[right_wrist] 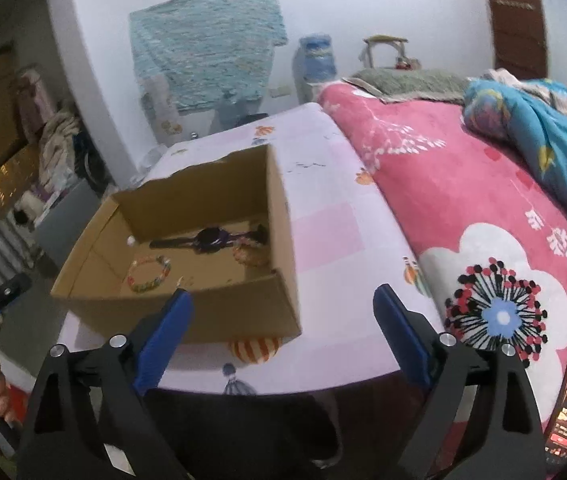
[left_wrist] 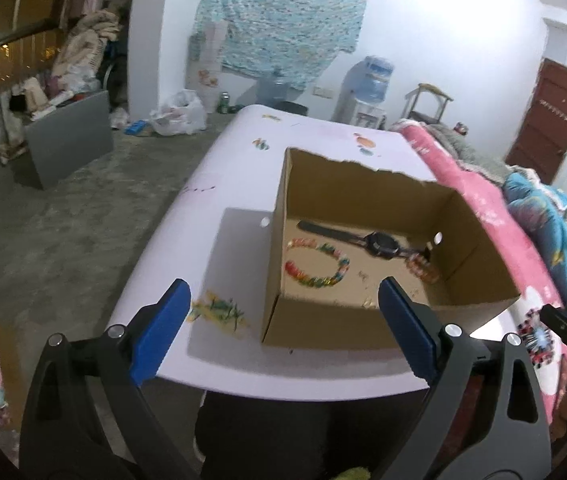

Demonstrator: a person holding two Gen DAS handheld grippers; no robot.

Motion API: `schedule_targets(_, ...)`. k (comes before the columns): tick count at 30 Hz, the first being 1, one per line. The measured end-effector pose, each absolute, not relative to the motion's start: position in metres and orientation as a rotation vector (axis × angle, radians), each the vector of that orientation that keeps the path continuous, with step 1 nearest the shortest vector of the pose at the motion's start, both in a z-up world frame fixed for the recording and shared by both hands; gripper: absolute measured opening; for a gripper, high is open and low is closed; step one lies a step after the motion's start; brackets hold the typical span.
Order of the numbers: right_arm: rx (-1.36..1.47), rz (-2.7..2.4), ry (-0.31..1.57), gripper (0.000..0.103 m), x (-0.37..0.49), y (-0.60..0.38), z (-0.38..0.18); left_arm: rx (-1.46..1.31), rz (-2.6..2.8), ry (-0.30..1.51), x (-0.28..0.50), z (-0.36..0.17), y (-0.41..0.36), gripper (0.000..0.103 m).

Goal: Organize jewelry

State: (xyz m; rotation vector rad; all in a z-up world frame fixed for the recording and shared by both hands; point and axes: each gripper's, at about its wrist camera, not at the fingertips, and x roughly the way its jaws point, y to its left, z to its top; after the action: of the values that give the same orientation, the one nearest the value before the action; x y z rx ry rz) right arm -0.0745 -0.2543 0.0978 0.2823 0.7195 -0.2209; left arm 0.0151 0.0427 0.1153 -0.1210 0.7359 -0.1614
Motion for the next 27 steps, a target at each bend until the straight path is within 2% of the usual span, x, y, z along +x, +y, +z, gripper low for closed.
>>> schedule_targets(7, 0.218, -0.147, 0.793, 0.096, -0.071, -0.223, 0.101, -0.068, -0.076, 0.756, -0.003, 0.109, 0.033, 0.092)
schedule_targets(27, 0.148, -0.249, 0.892, 0.096, -0.049, -0.197, 0.089, 0.03, -0.139, 0.866, -0.005, 0.084, -0.012, 0.092)
